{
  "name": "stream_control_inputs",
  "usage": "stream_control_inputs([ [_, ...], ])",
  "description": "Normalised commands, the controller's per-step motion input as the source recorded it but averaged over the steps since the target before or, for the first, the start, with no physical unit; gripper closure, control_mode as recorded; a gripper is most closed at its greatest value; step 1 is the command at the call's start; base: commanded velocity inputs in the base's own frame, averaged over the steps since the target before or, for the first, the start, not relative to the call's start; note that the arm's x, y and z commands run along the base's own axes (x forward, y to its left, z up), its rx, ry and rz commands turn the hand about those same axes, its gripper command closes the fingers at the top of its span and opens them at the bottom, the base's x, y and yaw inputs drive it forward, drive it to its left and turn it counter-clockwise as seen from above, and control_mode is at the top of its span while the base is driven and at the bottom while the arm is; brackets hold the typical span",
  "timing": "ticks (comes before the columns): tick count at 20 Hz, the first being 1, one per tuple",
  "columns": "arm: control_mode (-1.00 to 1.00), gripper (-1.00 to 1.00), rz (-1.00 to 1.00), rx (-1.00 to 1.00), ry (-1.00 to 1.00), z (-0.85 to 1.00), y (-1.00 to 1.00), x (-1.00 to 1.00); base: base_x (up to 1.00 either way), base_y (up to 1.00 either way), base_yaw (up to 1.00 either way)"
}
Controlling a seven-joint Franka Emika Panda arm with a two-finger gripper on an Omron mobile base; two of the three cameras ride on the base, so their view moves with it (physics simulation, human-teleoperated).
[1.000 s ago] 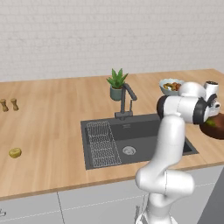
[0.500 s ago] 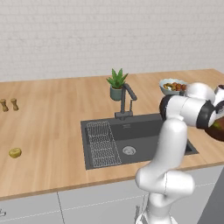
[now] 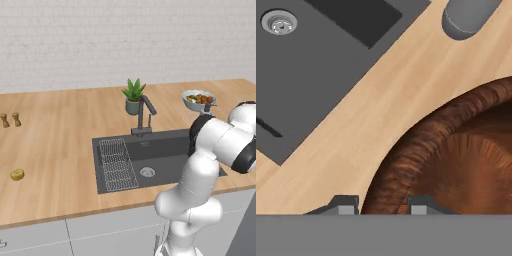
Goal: Pick the lime from the sink and place it in the bowl. Then pick the bowl and place it in the microwave. Then close the microwave door and press the start button.
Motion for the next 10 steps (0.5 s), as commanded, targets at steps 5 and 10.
stream_control_inputs([
  [5, -1.00, 1.00, 0.46, -0.21, 0.04, 0.79, 0.33, -0.54, 0.00, 0.00, 0.00],
  [10, -1.00, 1.00, 0.53, -0.28, 0.18, 0.75, 0.45, -0.52, 0.00, 0.00, 0.00],
])
